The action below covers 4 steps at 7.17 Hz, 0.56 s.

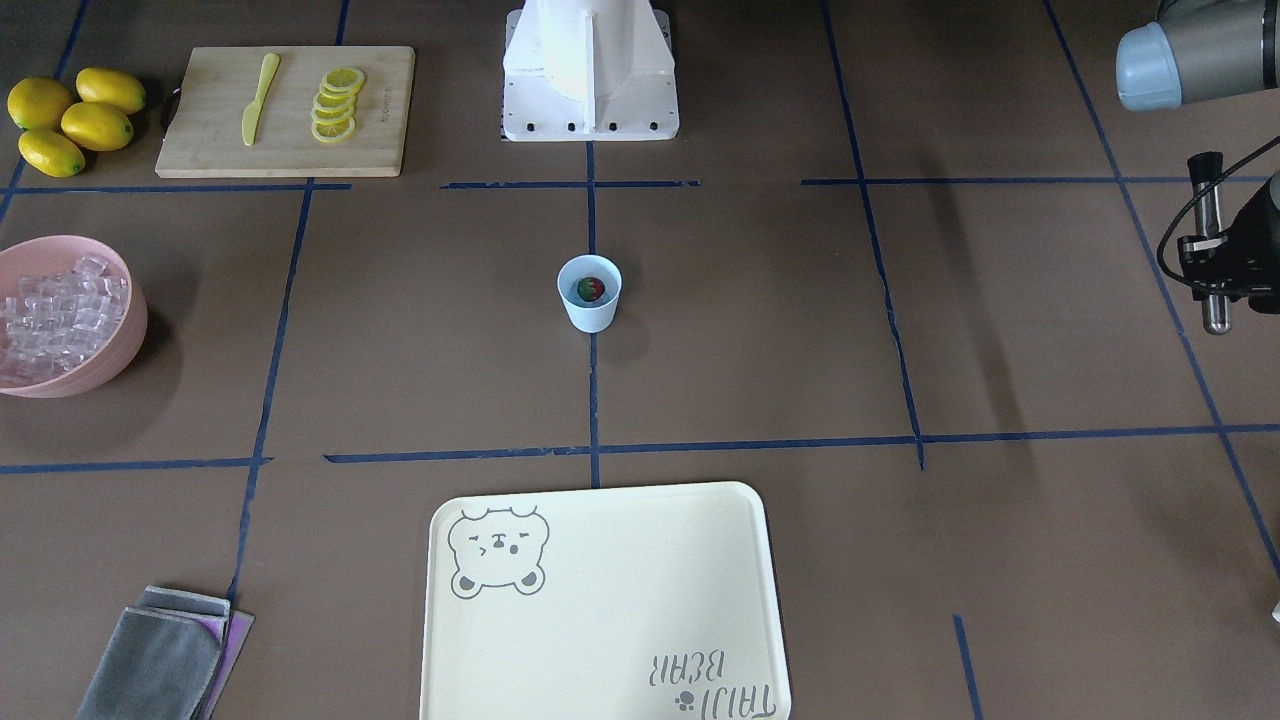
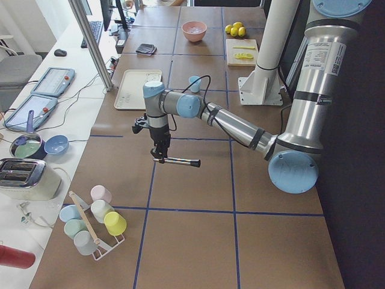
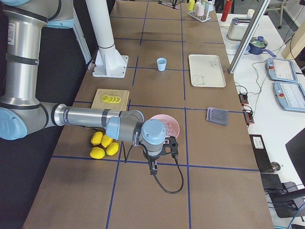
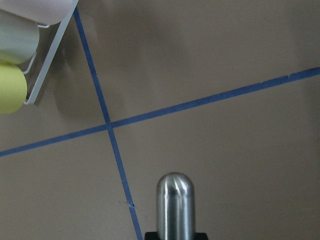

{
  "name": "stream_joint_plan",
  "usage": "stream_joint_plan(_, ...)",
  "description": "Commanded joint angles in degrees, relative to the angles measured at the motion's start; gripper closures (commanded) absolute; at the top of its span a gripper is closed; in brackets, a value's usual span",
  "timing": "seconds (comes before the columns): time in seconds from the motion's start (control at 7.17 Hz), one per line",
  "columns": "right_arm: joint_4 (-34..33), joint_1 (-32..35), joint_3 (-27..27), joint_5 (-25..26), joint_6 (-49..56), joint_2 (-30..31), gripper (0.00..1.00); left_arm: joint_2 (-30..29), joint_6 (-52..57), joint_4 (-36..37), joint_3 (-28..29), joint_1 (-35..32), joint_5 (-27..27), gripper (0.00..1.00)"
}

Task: Mash ice and strawberries in cup
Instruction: 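Lower the muddler onto the table and open the left gripper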

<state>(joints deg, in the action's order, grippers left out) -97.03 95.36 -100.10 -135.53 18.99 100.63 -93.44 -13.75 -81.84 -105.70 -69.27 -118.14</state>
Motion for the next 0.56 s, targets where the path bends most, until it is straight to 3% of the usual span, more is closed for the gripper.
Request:
stream_joint_plan(0.0,0.0,0.0,0.1,0.0,0.0,0.1,0.01,5.6,-6.3,-11.4,2.8,0.0,-0.5,1.0)
stream_joint_plan(0.42,0.0,0.0,0.1,0.1,0.0,0.1,0.0,5.5,-16.7,-32.9,18.1,0.5,-0.6,1.0)
